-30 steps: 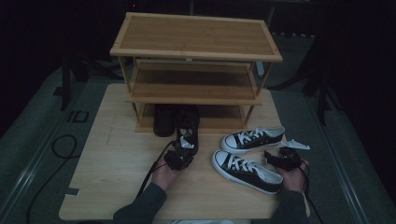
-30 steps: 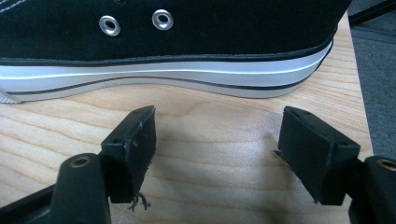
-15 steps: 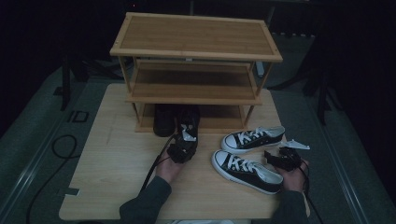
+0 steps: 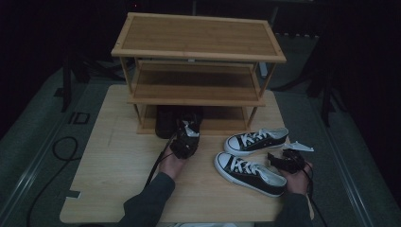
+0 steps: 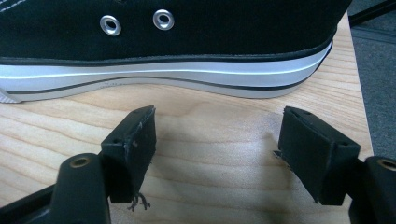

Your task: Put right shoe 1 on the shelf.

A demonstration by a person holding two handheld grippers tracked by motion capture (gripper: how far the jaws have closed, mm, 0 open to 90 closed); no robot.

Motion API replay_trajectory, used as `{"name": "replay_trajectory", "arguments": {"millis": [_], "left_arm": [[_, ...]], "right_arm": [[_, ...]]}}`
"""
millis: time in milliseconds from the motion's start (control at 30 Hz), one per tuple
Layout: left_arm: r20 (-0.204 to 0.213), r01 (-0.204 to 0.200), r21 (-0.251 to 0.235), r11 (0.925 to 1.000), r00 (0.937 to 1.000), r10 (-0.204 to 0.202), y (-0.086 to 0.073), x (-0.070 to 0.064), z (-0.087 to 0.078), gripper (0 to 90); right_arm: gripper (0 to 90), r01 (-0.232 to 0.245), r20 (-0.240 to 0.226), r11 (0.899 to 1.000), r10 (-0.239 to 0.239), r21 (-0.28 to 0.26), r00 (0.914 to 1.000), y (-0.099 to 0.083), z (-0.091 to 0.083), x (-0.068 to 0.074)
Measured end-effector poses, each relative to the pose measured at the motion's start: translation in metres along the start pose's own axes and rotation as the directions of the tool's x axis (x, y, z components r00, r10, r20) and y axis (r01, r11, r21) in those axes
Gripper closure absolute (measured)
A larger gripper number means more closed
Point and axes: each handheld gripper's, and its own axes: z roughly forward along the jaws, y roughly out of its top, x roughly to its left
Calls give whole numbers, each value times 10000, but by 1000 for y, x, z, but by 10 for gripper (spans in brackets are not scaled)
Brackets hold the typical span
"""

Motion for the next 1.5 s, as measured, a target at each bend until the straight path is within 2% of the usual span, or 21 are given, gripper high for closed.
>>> {"name": "replay_trajectory", "arguments": {"millis": [67,167,267,800,867,967,1067,1200,1400,1500], "left_arm": [[-153,19,34,10000,9999,-19,2,3,2,899],[-92,179,-1,9998,9998,-179,5,7,5,899],[-220,55,57,10000,9997,-54,8,8,8,899],[-135,276,-89,9996,9995,-277,17,14,17,888],[-11,290,-116,9995,9996,-291,17,14,16,867],[245,260,-279,9993,9994,-253,16,13,14,781],[508,436,-526,9977,9979,-410,11,16,6,727],[565,513,-680,9964,9973,-475,3,22,-6,708],[314,848,-816,9931,9961,-825,-22,43,-29,708],[152,1070,-840,9907,9942,-1061,-32,52,-35,730]], "right_arm": [[274,4,1,10000,-4,-5,10000,0,0,0],[274,-1,0,10000,1,1,10000,0,0,0],[275,1,0,10000,-1,-2,10000,0,0,0],[275,8,1,10000,-8,-4,10000,0,0,0],[275,10,1,10000,-10,-6,10000,0,0,0],[274,0,0,10000,0,-1,10000,0,0,0],[275,1,0,10000,-1,-2,10000,0,0,0],[274,0,-1,10000,0,-1,10000,0,0,0],[275,-2,3,10000,2,-1,10000,0,0,0],[275,-4,5,10000,4,-1,10000,0,0,0]]}}
